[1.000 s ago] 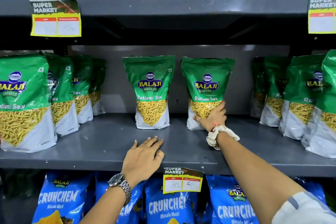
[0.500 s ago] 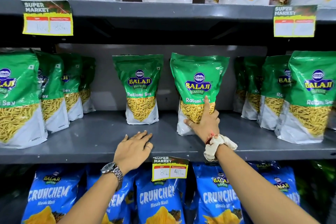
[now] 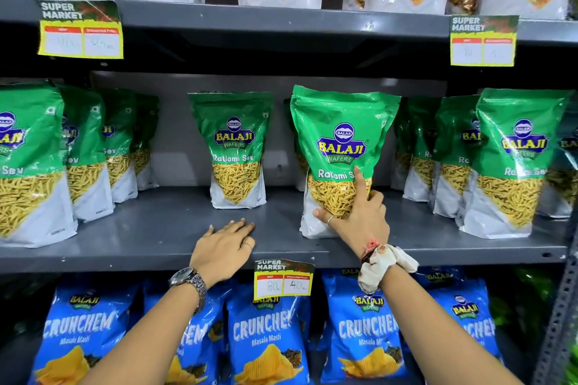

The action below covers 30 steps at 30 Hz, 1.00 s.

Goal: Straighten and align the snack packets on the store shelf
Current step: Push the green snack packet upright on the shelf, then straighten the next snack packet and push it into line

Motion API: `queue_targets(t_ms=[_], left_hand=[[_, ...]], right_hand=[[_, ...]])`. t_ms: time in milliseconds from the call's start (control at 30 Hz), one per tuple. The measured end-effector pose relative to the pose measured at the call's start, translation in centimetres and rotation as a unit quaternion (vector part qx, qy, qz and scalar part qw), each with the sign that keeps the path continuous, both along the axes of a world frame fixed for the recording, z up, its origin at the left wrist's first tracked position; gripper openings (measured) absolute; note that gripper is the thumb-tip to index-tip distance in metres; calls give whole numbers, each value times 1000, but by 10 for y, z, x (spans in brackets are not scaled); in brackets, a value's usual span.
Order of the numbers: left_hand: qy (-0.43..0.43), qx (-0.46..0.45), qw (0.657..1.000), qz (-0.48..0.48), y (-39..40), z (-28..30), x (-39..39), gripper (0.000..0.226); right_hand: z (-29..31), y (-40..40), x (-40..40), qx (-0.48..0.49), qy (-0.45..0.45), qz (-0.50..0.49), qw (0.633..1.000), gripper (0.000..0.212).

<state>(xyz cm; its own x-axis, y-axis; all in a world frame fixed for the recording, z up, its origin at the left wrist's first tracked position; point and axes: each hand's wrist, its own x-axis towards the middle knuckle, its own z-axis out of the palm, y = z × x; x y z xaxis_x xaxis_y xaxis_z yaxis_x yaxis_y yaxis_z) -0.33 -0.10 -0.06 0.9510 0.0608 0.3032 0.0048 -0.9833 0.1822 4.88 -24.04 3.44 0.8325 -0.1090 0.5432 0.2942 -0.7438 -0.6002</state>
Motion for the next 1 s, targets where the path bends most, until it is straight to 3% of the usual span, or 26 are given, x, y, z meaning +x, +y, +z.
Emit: queue_targets(t_ms=[1000], left_hand=[[-12, 5, 1000, -2, 1, -2, 2, 47]], right_hand=[[-3, -8, -6, -8, -19, -30, 999, 111]])
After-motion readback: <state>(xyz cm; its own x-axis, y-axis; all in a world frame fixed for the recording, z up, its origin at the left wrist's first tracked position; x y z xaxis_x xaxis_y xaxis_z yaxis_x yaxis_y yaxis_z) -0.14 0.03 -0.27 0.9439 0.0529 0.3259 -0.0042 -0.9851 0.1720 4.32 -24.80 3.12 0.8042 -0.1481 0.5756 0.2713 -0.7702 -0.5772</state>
